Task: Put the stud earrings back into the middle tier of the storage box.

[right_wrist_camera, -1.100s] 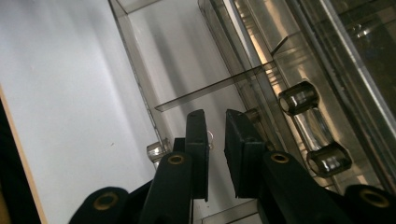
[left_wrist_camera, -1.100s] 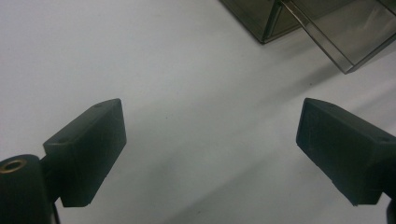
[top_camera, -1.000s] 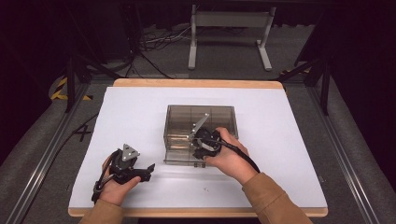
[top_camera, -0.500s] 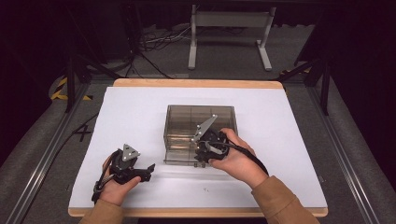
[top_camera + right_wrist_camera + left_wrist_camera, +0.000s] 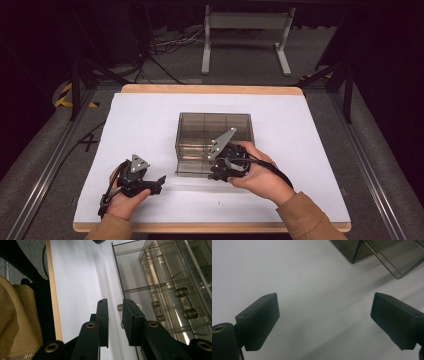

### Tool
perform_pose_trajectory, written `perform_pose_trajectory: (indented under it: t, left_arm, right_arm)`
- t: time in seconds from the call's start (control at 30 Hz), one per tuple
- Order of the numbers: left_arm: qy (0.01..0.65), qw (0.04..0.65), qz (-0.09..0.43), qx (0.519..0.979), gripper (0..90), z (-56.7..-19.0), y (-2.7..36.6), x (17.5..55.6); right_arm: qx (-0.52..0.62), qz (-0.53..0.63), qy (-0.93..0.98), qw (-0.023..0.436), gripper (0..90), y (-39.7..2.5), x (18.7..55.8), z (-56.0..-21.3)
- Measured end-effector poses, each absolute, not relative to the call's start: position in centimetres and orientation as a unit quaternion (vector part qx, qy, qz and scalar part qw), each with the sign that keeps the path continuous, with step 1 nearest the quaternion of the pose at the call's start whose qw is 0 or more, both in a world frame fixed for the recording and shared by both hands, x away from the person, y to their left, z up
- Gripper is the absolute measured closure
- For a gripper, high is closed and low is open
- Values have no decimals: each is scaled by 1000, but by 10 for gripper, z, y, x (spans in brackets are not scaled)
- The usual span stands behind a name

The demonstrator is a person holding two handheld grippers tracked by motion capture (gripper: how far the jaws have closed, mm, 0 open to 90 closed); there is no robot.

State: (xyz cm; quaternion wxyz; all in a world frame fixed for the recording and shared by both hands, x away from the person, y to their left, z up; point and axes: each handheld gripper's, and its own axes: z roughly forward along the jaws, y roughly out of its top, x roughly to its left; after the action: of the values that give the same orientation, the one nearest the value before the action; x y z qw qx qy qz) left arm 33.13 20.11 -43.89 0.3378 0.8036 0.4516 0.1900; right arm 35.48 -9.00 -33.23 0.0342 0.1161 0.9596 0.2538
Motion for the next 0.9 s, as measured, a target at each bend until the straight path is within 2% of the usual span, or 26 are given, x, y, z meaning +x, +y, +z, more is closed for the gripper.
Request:
perform_pose_trajectory:
  t: [0.53, 0.9]
  left_arm:
    - [452, 338, 190, 803, 92, -439, 201, 331]
    - [452, 339, 191, 803, 92, -439, 201, 331]
  right_arm:
    - [106, 270, 957, 22, 740, -99, 346, -330]
    - [107, 271, 956, 22, 736, -103, 342, -344]
